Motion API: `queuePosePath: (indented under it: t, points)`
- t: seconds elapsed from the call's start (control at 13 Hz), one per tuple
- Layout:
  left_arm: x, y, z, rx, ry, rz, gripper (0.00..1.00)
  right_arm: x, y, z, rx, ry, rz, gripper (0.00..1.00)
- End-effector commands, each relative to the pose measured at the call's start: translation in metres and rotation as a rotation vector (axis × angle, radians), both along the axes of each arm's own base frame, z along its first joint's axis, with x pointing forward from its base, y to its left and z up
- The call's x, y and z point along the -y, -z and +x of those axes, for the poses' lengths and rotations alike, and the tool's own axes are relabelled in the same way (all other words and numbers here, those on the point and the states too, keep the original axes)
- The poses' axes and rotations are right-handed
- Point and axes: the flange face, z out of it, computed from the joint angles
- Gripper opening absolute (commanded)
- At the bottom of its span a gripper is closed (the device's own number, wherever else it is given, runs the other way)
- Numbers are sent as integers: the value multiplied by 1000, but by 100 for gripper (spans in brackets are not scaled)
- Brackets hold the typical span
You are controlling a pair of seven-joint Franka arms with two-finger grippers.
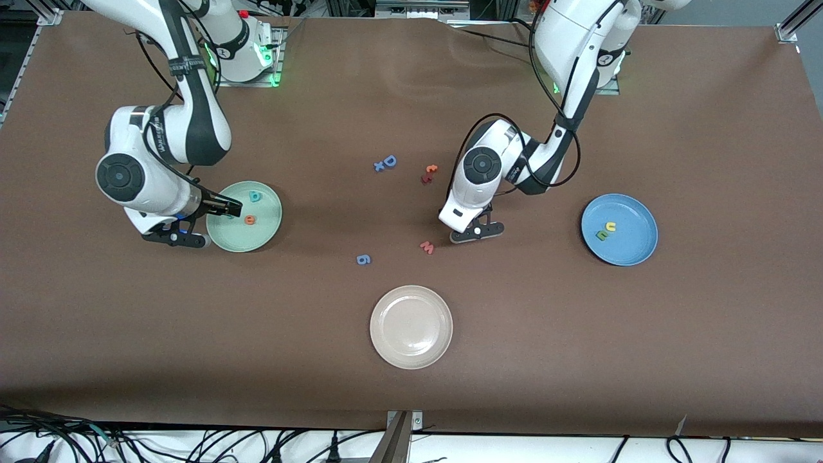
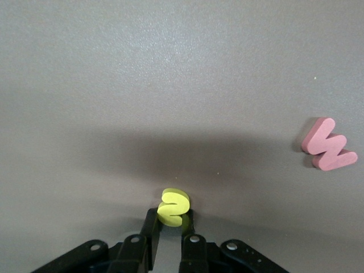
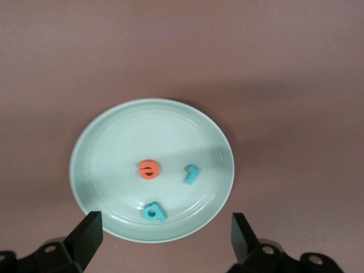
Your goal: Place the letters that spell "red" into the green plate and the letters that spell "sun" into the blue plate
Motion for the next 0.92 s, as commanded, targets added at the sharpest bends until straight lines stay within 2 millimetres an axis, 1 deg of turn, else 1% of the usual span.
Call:
queuePosePath:
  t: [0.0,0.08,0.15,0.23,0.31,0.38,0.46,0.54,0.61,0.69,0.77,0.84]
  points:
    - [-6,2,6,17,17,29,12,-15,-59,16,20,-40,41,100]
    - [-8,1,7,18,16,30,9,-18,-91,18,19,-49,53,100]
    - [-11,-8,11,27,32,26,9,-21,-125,17,-1,-56,63,100]
    - [-24,-16,20,32,66,21,9,-22,-154,16,-25,-62,63,100]
    - [-46,-29,33,23,108,30,10,-31,-177,14,-33,-76,63,100]
    - [-65,-39,43,14,163,36,11,-32,-193,11,-21,-90,72,100]
    - [-86,-50,52,6,203,37,11,-26,-214,3,4,-91,102,100]
    - [-109,-59,60,-10,249,47,12,-8,-227,0,22,-69,123,100]
    - [-143,-66,72,-35,304,60,12,0,-232,1,34,-56,136,100]
    - [-176,-69,80,-51,381,61,14,15,-234,5,43,-45,148,100]
    - [-209,-73,89,-50,447,63,16,21,-240,5,64,-69,153,100]
    - [-243,-78,99,-51,522,68,17,28,-258,4,135,-82,136,100]
